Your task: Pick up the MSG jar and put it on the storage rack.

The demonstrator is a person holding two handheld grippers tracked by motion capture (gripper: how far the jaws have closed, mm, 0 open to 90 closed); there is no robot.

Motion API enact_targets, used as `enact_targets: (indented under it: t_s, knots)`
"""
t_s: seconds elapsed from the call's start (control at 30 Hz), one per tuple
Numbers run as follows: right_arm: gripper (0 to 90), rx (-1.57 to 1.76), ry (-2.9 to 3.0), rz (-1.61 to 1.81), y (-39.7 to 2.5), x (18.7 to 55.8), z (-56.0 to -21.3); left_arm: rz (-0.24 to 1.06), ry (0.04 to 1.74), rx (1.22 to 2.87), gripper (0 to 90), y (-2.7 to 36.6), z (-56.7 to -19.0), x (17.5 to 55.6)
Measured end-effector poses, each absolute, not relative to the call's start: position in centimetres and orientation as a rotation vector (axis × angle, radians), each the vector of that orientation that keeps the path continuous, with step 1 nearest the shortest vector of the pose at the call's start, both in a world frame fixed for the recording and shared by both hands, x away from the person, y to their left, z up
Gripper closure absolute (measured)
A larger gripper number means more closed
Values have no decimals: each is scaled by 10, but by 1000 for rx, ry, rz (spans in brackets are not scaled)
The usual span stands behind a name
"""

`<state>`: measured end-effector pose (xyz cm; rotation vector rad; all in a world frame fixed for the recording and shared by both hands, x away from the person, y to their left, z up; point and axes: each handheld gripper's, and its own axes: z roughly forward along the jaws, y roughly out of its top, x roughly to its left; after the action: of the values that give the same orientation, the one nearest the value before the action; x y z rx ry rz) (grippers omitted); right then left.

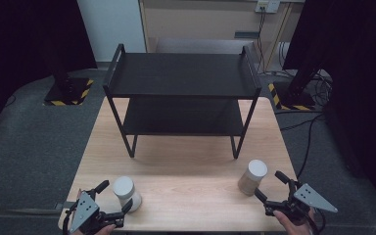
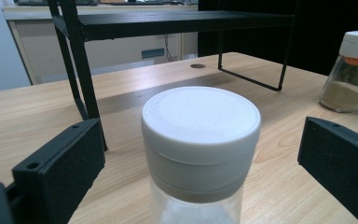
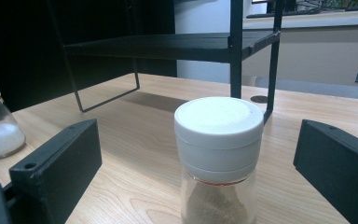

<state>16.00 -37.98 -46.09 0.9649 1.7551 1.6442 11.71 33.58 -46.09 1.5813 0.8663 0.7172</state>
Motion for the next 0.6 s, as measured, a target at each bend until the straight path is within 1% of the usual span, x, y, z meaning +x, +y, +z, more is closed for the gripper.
enact_targets:
  t_s: [0.27, 0.5, 0.6]
  knots:
    - [15, 972, 1754, 1647, -380, 160, -461, 711, 891, 1600, 0, 330, -465, 124]
    - [19, 969, 1758, 1649, -380, 161, -462, 703, 898, 1594, 45, 328, -468, 128]
    - [21, 971, 1756, 1650, -381, 160, -463, 700, 897, 1599, 86, 327, -469, 130]
